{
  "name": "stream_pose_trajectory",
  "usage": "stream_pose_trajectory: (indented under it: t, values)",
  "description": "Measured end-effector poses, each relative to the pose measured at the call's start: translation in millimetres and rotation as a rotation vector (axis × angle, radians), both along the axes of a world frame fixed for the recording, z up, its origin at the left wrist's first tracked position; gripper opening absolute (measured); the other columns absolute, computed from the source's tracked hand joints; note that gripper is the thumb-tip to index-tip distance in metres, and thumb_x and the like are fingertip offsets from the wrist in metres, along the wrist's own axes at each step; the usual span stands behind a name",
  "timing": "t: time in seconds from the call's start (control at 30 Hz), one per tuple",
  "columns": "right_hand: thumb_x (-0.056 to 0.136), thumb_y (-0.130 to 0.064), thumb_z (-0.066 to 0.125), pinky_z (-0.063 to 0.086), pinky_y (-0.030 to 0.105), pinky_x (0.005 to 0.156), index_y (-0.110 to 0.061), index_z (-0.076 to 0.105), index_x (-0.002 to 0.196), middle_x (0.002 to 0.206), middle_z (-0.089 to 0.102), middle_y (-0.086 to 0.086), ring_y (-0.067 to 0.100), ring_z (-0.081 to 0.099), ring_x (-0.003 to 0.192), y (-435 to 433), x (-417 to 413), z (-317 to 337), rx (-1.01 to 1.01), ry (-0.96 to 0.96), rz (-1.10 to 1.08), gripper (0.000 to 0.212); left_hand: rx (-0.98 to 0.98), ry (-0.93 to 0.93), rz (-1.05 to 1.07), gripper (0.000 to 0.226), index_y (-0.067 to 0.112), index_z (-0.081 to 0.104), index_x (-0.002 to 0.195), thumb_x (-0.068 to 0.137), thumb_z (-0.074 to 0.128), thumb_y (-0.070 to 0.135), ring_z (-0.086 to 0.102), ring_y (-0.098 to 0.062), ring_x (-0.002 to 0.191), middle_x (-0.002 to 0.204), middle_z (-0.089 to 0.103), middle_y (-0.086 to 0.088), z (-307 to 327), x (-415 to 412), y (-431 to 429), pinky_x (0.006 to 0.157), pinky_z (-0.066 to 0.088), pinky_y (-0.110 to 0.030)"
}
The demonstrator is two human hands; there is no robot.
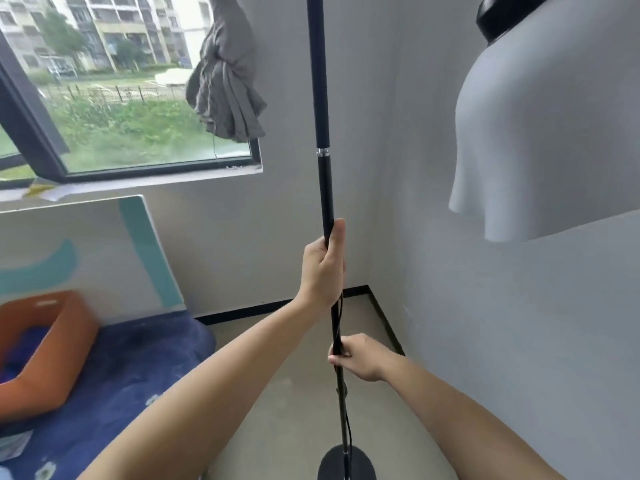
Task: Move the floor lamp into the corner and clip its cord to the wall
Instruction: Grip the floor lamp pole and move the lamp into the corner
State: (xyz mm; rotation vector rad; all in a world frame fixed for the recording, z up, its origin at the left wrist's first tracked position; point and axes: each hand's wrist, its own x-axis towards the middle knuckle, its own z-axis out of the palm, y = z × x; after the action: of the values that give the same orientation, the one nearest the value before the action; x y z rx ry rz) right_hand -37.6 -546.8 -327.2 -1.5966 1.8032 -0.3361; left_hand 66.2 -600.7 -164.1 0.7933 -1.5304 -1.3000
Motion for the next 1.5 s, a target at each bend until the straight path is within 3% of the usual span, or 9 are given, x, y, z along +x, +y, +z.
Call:
stream_pose_trajectory:
  t: [0.2, 0.33, 0.47, 0.63, 0.77, 0.97, 1.2, 1.43, 1.5]
  values:
    - [0.092, -0.039, 0.06, 0.052, 0.036, 0.088, -0.032, 0.067, 0.089, 0.096, 0.07, -0.006, 0.018, 0.065, 0.094, -101, -34, 21, -0.037, -0.043, -0.17, 0.01, 0.01, 0.016, -0.174, 0.066, 0.014, 0.015, 0.07, 0.082, 0.049, 0.069, 0.016, -0.017, 0.048, 0.054, 0.021, 0.0, 16, -50, -107, 0.05, 0.014, -0.044]
    - [0.089, -0.046, 0.055, 0.053, 0.041, 0.09, -0.032, 0.066, 0.089, 0.101, 0.07, -0.006, 0.019, 0.065, 0.095, -155, -68, 8, -0.013, -0.066, -0.22, 0.017, -0.041, -0.047, -0.227, 0.066, 0.014, 0.016, 0.068, 0.081, 0.048, 0.07, 0.017, -0.019, 0.052, 0.056, 0.02, -0.002, 0, -94, -158, 0.047, 0.017, -0.047]
    - [0.087, -0.048, 0.054, 0.055, 0.039, 0.087, -0.033, 0.065, 0.089, 0.099, 0.069, -0.008, 0.018, 0.065, 0.091, -216, -118, -6, -0.024, -0.093, -0.236, 0.019, -0.065, -0.104, -0.265, 0.066, 0.014, 0.017, 0.067, 0.082, 0.049, 0.07, 0.014, -0.027, 0.056, 0.058, 0.019, -0.003, -11, -150, -211, 0.047, 0.017, -0.049]
    - [0.091, -0.043, 0.056, 0.052, 0.033, 0.082, -0.031, 0.068, 0.092, 0.101, 0.069, -0.006, 0.017, 0.065, 0.092, -299, -186, -2, -0.022, -0.124, -0.209, 0.017, -0.121, -0.182, -0.228, 0.078, -0.001, 0.024, 0.059, 0.083, 0.045, 0.07, 0.023, -0.027, 0.052, 0.056, 0.027, -0.01, -6, -223, -287, 0.041, 0.023, -0.052]
    - [0.094, -0.039, 0.056, 0.048, 0.029, 0.072, -0.027, 0.069, 0.098, 0.104, 0.071, -0.003, 0.017, 0.064, 0.089, -360, -231, 6, -0.057, -0.144, -0.226, 0.018, -0.066, -0.169, -0.214, 0.067, 0.016, 0.018, 0.057, 0.08, 0.048, 0.072, 0.018, -0.02, 0.049, 0.052, 0.022, -0.003, 5, -267, -348, 0.044, 0.018, -0.044]
    - [0.099, -0.027, 0.057, 0.051, 0.031, 0.083, -0.019, 0.068, 0.101, 0.097, 0.068, 0.001, 0.024, 0.065, 0.096, -430, -271, -8, -0.041, -0.194, -0.322, 0.014, -0.017, -0.157, -0.331, 0.054, 0.029, 0.028, 0.047, 0.082, 0.047, 0.065, 0.02, -0.008, 0.036, 0.043, 0.025, 0.01, -9, -307, -423, 0.041, 0.022, -0.019]
    - [0.102, -0.026, 0.053, 0.048, 0.029, 0.086, -0.018, 0.065, 0.113, 0.112, 0.066, 0.003, 0.02, 0.062, 0.098, -496, -311, -32, -0.007, -0.212, -0.501, 0.018, 0.002, -0.148, -0.506, 0.048, 0.018, 0.03, 0.056, 0.094, 0.041, 0.045, 0.027, -0.006, 0.036, 0.041, 0.031, 0.015, -40, -349, -503, 0.041, 0.025, -0.024]
    - [0.103, -0.021, 0.052, 0.051, 0.035, 0.093, -0.013, 0.062, 0.118, 0.113, 0.067, 0.008, 0.026, 0.065, 0.104, -564, -325, -43, -0.045, -0.184, -0.696, 0.02, 0.021, -0.148, -0.708, 0.052, 0.019, 0.032, 0.058, 0.087, 0.045, 0.061, 0.028, -0.008, 0.038, 0.043, 0.033, 0.014, -68, -380, -598, 0.045, 0.024, -0.033]
    - [0.103, -0.02, 0.052, 0.052, 0.037, 0.093, -0.013, 0.061, 0.119, 0.114, 0.068, 0.01, 0.027, 0.065, 0.104, -584, -327, -45, -0.056, -0.166, -0.73, 0.02, 0.031, -0.155, -0.731, 0.052, 0.02, 0.033, 0.058, 0.087, 0.045, 0.062, 0.029, -0.008, 0.038, 0.042, 0.033, 0.015, -77, -386, -622, 0.045, 0.024, -0.03]
